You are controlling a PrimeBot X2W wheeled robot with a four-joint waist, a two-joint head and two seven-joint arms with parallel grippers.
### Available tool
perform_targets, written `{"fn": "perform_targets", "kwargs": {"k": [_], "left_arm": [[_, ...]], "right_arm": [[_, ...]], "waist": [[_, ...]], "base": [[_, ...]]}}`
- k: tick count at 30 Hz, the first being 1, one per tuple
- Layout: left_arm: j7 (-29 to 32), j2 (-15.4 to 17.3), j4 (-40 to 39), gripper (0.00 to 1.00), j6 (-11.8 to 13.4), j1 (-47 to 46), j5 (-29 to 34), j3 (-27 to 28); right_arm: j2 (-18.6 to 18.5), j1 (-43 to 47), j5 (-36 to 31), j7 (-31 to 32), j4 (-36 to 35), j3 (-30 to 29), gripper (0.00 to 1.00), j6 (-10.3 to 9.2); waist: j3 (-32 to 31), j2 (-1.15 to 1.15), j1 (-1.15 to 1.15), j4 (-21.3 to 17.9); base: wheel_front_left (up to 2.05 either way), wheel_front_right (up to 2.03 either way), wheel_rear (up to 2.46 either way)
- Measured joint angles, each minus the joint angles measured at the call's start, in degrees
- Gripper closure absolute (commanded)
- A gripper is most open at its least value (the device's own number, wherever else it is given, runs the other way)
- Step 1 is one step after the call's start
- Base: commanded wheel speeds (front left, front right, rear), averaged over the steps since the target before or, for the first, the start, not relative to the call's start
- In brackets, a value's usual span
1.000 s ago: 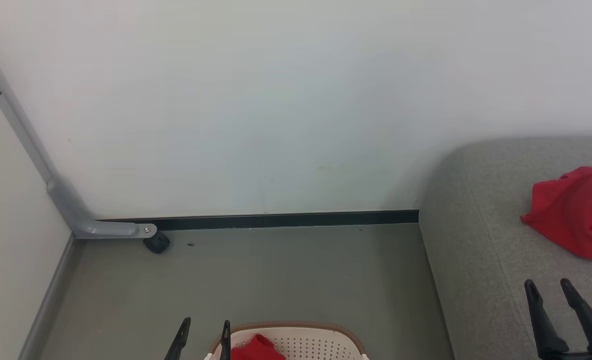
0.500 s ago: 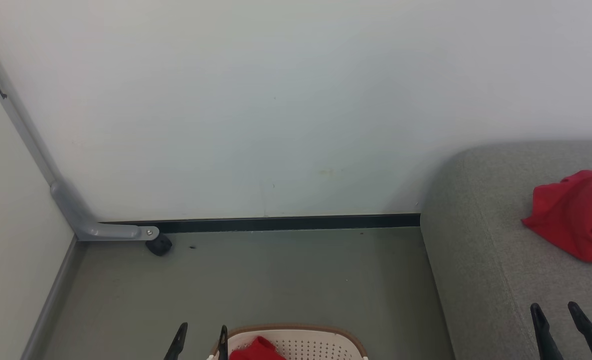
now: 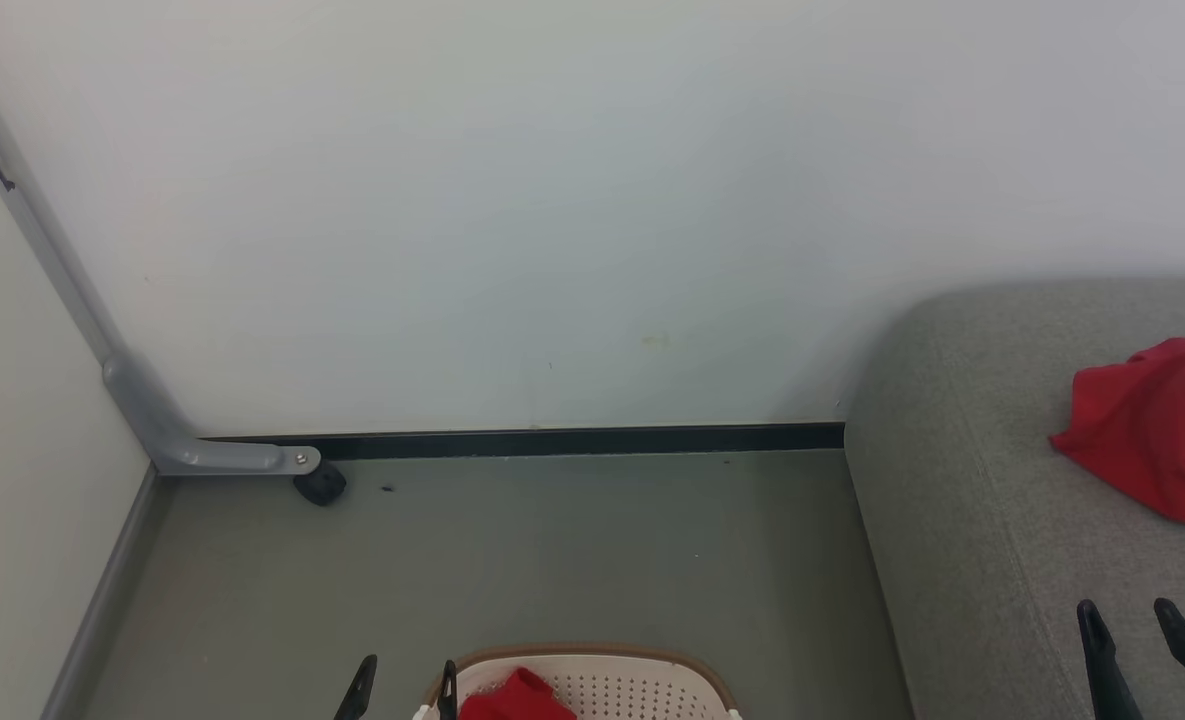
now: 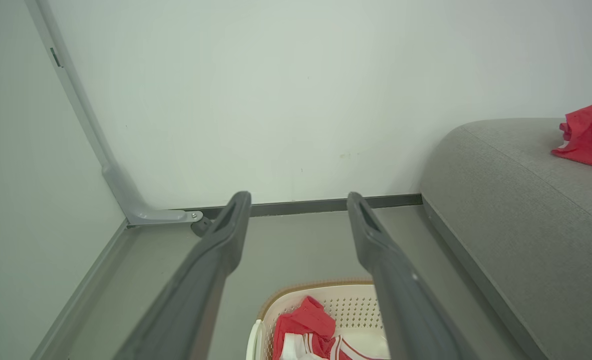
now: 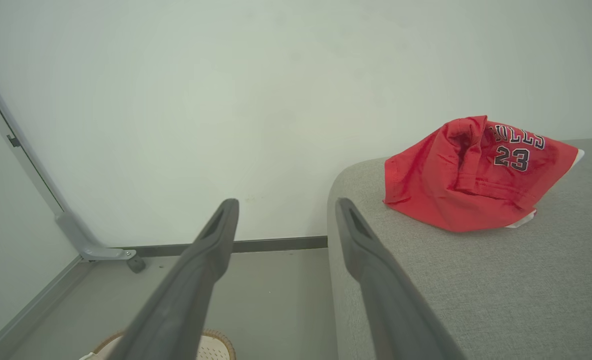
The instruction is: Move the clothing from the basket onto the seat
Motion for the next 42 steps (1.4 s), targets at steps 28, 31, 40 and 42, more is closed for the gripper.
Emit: {"fn": "perform_targets", "kwargs": {"k": [28,31,40,42], "left_arm": [[3.1,0.0,7.4,0.0,0.0,-4.9,-7.6,-10.7],[3.3,0.0,9.8,0.0,0.0,-7.8,-9.7,-12.5],[5.1,0.0,18.8,0.0,0.0,-17.0,-16.6,-18.4],[5.3,-0.1,20.6,0.0,0.0,-18.7,-18.6,-19.2]], "right_arm": [[-3.5,-0.3,-0.6,0.0,-8.3,-6.2,0.0,2.36],[-4.5,-0.7,0.1,0.0,-9.5,-7.9,0.0,3.25],[-6.6,-4.5,1.7,-0.1,-13.4,-12.6,0.0,7.19],[-6.9,-5.4,2.4,-0.2,-14.3,-13.5,0.0,8.06]], "waist": [[8.1,0.0,0.0,-0.5],[10.3,0.0,0.0,-0.7],[17.4,0.01,0.01,-1.9],[19.0,0.01,0.01,-2.2]], "base": [[0.0,0.0,0.0],[0.0,0.0,0.0],[0.0,0.0,0.0],[0.0,0.0,0.0]]}}
